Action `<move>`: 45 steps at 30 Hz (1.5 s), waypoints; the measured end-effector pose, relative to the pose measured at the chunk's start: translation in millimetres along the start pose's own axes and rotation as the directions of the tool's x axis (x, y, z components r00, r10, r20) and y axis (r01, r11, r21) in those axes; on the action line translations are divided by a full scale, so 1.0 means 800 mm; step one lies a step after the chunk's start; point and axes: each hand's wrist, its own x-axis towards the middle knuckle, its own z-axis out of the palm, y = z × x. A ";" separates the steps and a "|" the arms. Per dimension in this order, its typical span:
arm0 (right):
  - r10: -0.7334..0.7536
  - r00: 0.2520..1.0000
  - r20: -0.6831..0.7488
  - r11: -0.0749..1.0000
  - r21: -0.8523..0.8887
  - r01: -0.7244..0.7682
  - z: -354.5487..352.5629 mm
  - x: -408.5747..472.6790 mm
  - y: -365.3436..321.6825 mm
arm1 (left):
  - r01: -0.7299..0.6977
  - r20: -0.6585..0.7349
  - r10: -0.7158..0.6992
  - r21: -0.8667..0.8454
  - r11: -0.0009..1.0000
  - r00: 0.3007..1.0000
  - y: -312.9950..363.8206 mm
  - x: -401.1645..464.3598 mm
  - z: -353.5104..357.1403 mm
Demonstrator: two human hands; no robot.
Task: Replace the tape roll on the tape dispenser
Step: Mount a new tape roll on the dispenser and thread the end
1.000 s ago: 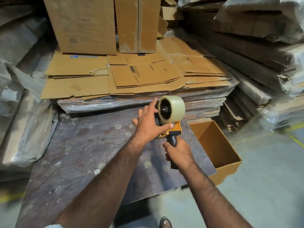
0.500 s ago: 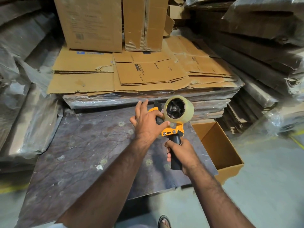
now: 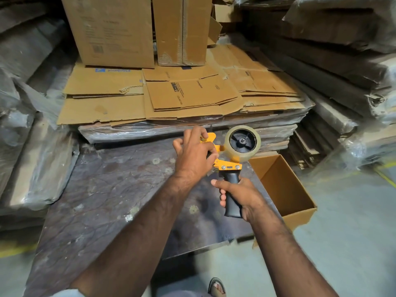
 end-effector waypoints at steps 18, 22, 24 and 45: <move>0.131 0.988 0.077 0.985 0.104 -0.139 -0.035 -0.004 -0.007 | 0.294 0.218 -0.205 -0.557 0.777 0.954 -0.043 -0.013 -0.002; 0.141 0.986 0.085 0.984 0.094 -0.149 -0.036 -0.004 -0.006 | 0.350 0.273 -0.224 -0.637 0.687 0.935 -0.039 -0.013 0.001; 0.146 0.985 0.088 0.984 0.091 -0.154 -0.037 -0.003 -0.007 | 0.321 0.250 -0.209 -0.602 0.731 0.945 -0.038 -0.013 0.005; 0.126 0.989 0.073 0.986 0.100 -0.133 -0.060 0.017 -0.013 | 0.255 0.259 -0.131 -0.535 0.806 0.957 -0.043 -0.005 0.002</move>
